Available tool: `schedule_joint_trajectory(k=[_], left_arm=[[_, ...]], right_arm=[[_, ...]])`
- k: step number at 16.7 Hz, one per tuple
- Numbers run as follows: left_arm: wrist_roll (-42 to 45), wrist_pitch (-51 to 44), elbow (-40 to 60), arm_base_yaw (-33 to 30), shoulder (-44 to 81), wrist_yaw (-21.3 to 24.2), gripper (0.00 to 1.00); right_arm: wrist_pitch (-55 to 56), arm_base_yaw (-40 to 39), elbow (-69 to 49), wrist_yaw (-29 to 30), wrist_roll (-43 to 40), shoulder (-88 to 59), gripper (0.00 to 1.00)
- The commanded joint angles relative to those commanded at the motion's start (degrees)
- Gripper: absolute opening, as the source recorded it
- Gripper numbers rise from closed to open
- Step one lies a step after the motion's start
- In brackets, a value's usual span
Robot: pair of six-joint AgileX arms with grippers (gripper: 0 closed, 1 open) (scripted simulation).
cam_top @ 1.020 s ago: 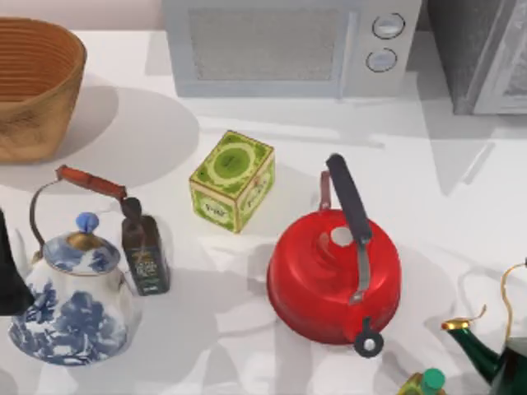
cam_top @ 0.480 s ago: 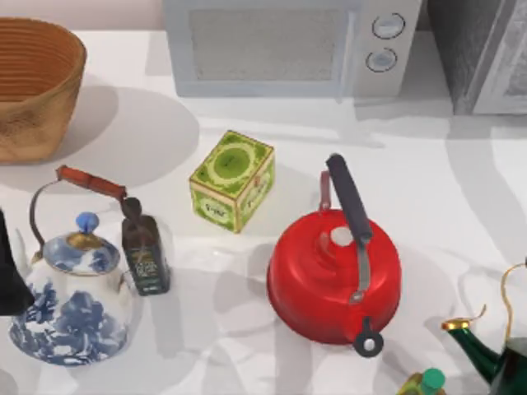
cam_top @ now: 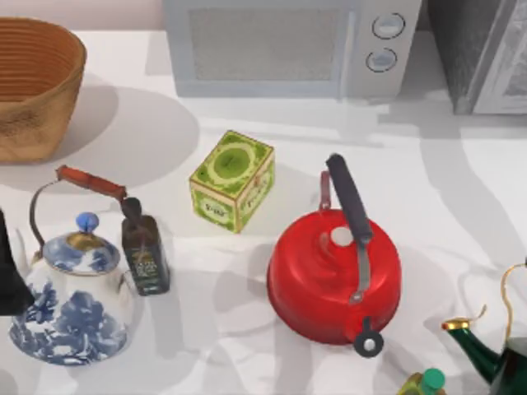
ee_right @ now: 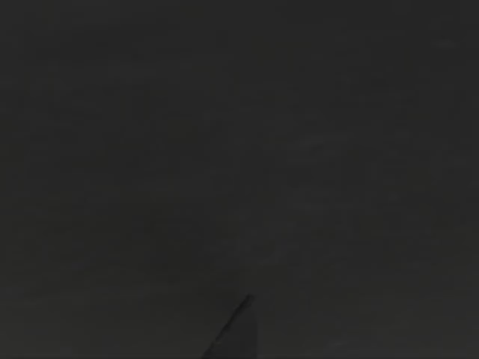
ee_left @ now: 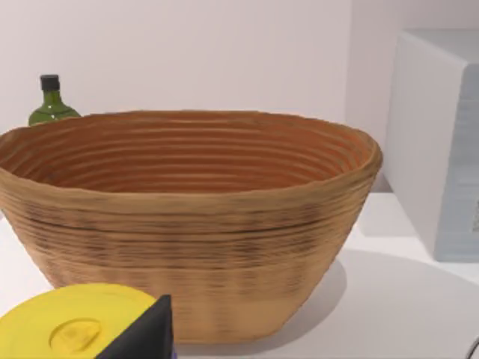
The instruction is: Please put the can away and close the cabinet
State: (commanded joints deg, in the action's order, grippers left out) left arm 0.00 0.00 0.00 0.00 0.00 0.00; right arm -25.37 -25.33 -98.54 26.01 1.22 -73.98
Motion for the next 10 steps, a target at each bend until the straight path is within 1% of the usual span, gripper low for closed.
schedule_joint_trajectory(k=[1, 3, 10], left_arm=[[0.0, 0.0, 0.0, 0.0, 0.0, 0.0, 1.00], [0.0, 0.0, 0.0, 0.0, 0.0, 0.0, 1.00], [0.0, 0.0, 0.0, 0.0, 0.0, 0.0, 1.00]], right_arm=[[-0.4, 1.2, -0.3, 0.9, -0.6, 1.2, 1.00], [-0.1, 1.7, -1.0, 0.5, -0.6, 0.2, 1.00], [2.3, 6.0, -6.4, -3.7, -0.5, -7.5, 1.00]])
